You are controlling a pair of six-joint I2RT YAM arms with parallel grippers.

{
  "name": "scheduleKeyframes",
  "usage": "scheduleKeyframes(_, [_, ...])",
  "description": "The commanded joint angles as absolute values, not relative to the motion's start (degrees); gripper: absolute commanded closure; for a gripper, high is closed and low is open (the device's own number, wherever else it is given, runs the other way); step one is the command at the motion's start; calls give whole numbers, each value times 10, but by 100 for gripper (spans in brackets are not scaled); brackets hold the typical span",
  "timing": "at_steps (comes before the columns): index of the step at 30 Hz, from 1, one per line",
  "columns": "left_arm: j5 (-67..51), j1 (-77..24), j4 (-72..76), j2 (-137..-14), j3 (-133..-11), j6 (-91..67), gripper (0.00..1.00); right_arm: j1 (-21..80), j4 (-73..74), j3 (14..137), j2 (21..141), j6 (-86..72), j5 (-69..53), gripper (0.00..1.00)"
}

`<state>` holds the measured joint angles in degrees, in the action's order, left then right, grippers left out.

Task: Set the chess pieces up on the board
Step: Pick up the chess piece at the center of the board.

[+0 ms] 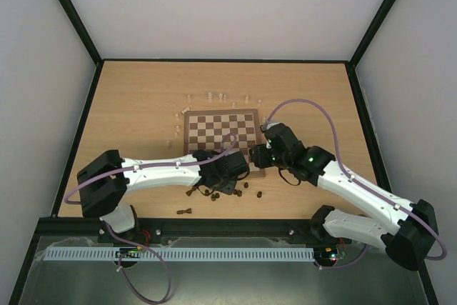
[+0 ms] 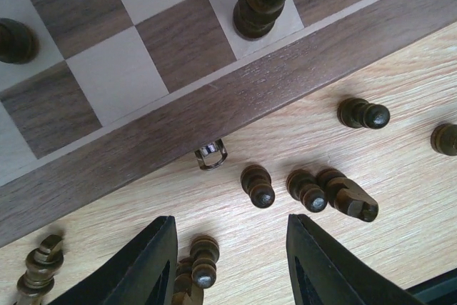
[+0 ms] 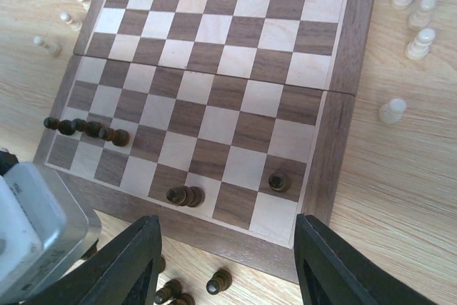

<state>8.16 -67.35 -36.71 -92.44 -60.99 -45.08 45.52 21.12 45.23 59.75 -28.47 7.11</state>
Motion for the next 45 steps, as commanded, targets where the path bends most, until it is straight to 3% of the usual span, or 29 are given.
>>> scheduleKeyframes(1, [82, -683, -369, -933, -613, -462, 54, 459, 226, 446, 582, -291, 93, 48])
scheduleKeyframes(17, [80, -686, -365, -945, -614, -468, 54, 459, 225, 445, 580, -291, 95, 48])
scheduleKeyframes(20, [80, -686, -365, -950, -615, -468, 55, 459, 227, 446, 578, -293, 100, 32])
scheduleKeyframes(24, [79, -686, -363, -958, -615, -468, 54, 459, 228, 446, 575, -294, 103, 23])
scheduleKeyframes(28, [79, -687, -360, -960, -615, -468, 54, 459, 230, 446, 572, -298, 113, 3])
scheduleKeyframes(41, [83, -686, -350, -991, -613, -470, 56, 459, 228, 446, 569, -297, 110, 2])
scheduleKeyframes(45, [84, -686, -344, -997, -612, -470, 61, 458, 228, 445, 569, -296, 108, 4])
